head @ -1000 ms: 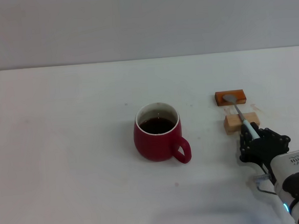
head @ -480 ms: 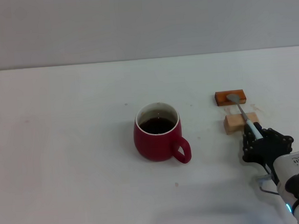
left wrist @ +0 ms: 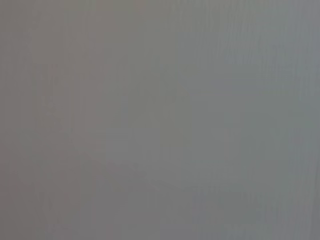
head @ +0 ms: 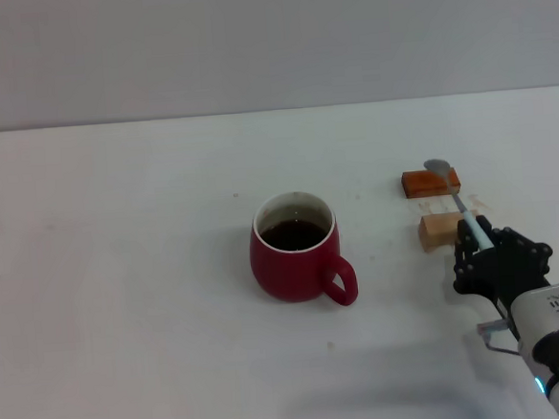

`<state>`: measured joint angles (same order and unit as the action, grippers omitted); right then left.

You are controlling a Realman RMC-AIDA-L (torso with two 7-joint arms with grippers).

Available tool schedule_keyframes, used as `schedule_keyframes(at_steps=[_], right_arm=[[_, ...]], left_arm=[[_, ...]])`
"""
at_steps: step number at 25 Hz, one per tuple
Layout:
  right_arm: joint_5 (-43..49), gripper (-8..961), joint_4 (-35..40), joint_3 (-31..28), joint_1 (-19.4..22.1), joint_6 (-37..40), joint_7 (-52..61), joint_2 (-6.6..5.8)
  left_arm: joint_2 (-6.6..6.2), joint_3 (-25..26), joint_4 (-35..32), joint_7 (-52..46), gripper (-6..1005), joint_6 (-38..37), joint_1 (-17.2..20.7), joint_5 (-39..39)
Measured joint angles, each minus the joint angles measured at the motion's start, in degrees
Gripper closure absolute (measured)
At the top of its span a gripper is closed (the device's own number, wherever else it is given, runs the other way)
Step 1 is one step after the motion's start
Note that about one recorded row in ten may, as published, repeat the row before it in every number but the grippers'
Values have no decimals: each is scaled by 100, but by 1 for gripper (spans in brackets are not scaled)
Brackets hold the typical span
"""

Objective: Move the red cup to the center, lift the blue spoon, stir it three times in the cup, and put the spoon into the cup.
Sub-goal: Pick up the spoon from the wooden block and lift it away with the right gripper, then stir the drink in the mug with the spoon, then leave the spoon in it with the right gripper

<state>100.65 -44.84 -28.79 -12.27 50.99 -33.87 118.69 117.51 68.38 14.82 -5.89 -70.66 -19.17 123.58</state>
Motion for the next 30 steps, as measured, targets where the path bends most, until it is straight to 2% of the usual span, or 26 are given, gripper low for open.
schedule_keyframes(at_steps=[4, 11, 14, 18, 24, 30], right_arm=[[27, 799, -564, -195, 261, 196, -816, -10], [37, 799, -838, -293, 374, 233, -935, -38], [-4, 799, -1160, -361, 456, 185, -1076, -103], [-25, 799, -1521, -526, 602, 75, -1483, -110], [-29, 799, -2637, -996, 1033, -463, -2402, -166], [-35, 800, -3335, -1433, 1343, -1194, -2894, -173]], left_arm=[[0, 0, -21, 0, 137, 22, -8, 0], [-12, 0, -24, 0, 137, 39, -4, 0], [-17, 0, -24, 0, 137, 48, -1, -1], [-20, 0, -24, 0, 137, 52, 0, -1], [-24, 0, -24, 0, 137, 57, 1, -2], [-15, 0, -66, 0, 137, 62, -21, -26]])
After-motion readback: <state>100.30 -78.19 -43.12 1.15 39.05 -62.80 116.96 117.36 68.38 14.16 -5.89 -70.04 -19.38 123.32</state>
